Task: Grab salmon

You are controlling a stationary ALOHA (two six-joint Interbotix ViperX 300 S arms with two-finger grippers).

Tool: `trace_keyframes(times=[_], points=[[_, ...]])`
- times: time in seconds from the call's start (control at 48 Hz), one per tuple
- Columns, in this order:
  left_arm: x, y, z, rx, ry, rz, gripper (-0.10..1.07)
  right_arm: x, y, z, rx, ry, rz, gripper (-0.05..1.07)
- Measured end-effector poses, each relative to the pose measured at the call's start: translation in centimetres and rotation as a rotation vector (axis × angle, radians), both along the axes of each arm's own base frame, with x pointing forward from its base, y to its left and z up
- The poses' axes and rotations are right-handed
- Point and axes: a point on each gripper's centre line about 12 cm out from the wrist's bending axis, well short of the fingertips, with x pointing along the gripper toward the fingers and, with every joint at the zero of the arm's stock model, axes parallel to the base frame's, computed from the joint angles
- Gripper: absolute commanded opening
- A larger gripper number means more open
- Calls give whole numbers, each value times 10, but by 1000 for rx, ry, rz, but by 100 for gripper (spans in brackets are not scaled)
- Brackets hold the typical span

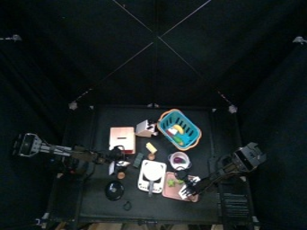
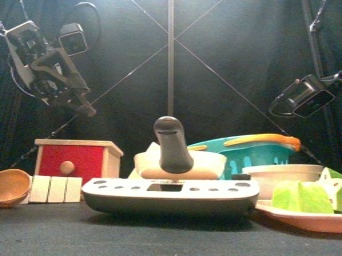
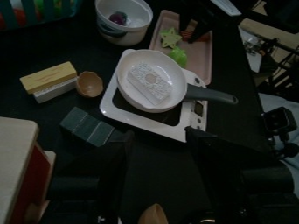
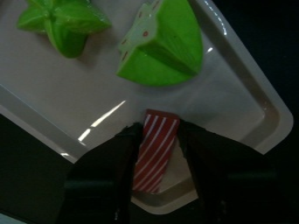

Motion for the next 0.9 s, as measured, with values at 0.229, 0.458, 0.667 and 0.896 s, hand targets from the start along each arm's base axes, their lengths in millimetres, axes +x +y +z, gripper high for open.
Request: trace_keyframes(times=[0.229,0.458,0.667,0.896], points=[[-1,0,-1,0,3,0,87,1,-1,4,1,-8,1,61],[-1,0,-1,-1,3,1,87,12,-6,33,0,-88,16,61],[0,0,-1,-1,2,1,87,18,-11,41,-14,-115,19,60],[-2,0,-3,0,8,0,87,28,-19,46,-21,-137,32,60]])
